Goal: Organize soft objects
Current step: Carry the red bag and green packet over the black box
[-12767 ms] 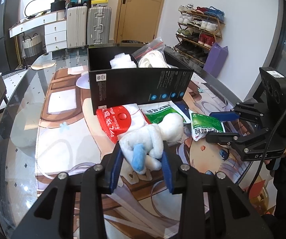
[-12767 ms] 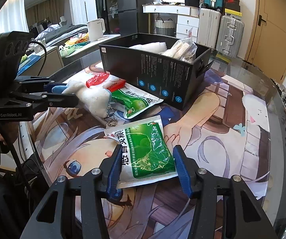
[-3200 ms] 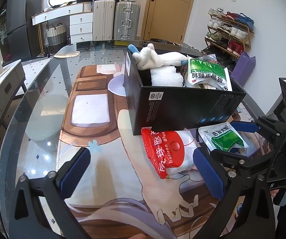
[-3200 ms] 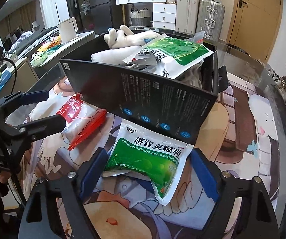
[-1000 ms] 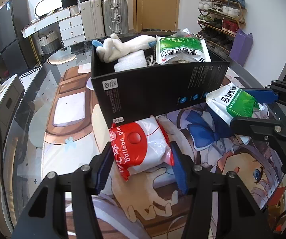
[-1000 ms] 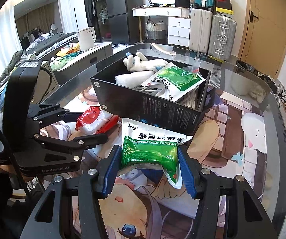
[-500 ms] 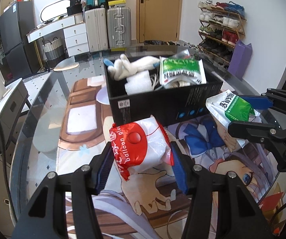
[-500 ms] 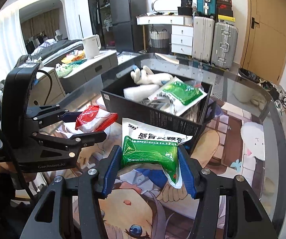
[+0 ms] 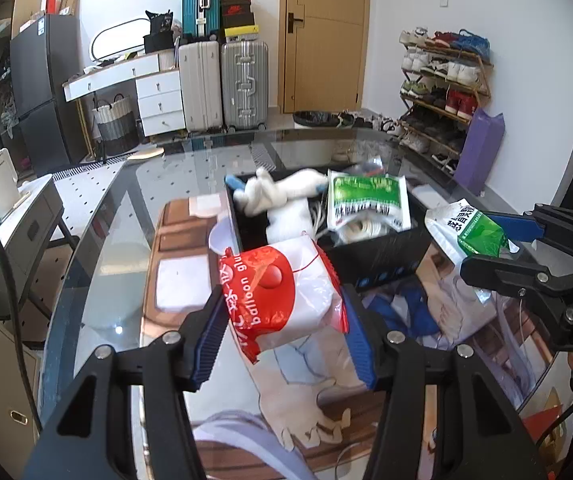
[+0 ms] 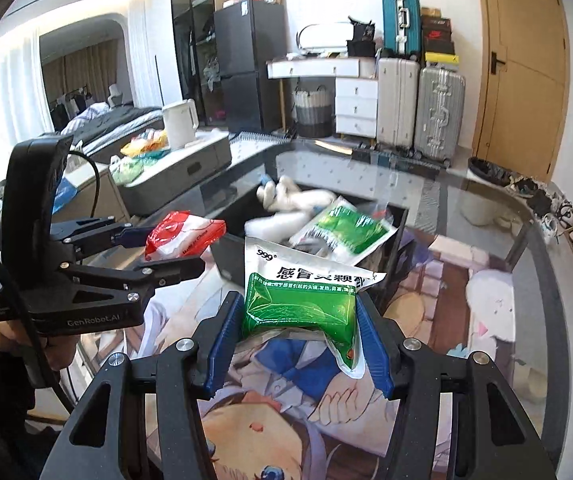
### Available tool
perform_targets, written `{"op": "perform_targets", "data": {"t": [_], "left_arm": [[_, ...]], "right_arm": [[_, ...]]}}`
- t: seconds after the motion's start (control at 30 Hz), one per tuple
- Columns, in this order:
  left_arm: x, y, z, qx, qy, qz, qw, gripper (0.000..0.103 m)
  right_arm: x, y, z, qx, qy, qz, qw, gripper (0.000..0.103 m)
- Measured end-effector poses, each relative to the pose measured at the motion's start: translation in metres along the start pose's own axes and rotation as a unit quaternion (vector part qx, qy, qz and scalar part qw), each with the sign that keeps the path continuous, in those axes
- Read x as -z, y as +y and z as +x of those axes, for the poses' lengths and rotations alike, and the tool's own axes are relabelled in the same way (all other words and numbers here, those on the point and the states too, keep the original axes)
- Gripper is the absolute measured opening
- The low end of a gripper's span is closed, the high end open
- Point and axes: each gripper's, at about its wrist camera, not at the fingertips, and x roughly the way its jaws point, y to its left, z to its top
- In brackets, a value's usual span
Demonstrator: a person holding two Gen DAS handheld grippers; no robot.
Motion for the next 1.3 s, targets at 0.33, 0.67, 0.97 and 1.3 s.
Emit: {"op": "perform_targets", "data": {"t": [0.33, 0.67, 0.97, 1.3], "left_arm": [[-0.022, -0.003, -0.004, 0.002, -0.029, 0.014, 0.9995, 0.054], [-0.038, 0.009, 0.001, -0.01, -0.041, 0.009, 0.999, 0.054], [-0.05, 0.019, 0.022, -0.012, -0.036, 0.002, 0.9993, 0.054], [-0.054, 0.019, 0.049, -0.001, -0.022, 0.006, 0.9997, 0.054]], "right_arm": [[-0.016, -0.005, -0.011, 0.017, -0.022, -0.005, 1.0, 0.056], [-0.03, -0.01, 0.001, 0.023, -0.026, -0.007, 0.999, 0.056], [-0.046, -0.014, 0.023, 0.03, -0.022, -0.019, 0.999, 0.056], [-0.053, -0.01, 0.064, 0.044, 0.009, -0.056, 0.997, 0.056]]}}
